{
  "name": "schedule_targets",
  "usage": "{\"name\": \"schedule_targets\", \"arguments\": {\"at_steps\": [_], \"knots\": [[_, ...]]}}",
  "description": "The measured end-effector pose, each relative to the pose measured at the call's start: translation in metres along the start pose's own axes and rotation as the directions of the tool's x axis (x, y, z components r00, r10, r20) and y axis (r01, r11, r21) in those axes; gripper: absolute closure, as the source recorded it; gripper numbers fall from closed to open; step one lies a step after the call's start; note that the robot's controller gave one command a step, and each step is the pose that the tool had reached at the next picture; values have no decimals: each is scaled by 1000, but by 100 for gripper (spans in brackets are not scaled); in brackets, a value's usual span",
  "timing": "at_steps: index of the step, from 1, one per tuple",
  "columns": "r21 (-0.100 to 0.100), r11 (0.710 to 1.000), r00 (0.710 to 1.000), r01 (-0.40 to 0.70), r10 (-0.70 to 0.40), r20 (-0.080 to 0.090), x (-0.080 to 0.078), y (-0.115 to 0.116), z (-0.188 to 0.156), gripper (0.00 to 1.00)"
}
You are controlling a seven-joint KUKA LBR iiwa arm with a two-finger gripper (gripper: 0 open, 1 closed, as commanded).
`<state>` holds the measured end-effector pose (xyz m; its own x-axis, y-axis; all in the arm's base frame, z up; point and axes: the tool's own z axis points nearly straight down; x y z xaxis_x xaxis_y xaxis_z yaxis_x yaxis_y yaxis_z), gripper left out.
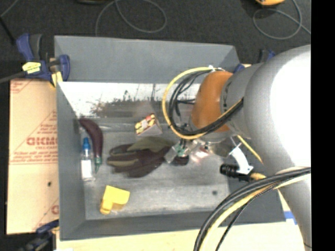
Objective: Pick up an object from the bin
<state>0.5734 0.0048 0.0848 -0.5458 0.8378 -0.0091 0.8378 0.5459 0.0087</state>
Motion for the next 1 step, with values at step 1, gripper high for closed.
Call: {"name": "schedule_targets", "arguments": {"at_steps": [1], "knots": [[2, 1000, 1000, 2, -2, -1, -5, -5, -41, 100]]}}
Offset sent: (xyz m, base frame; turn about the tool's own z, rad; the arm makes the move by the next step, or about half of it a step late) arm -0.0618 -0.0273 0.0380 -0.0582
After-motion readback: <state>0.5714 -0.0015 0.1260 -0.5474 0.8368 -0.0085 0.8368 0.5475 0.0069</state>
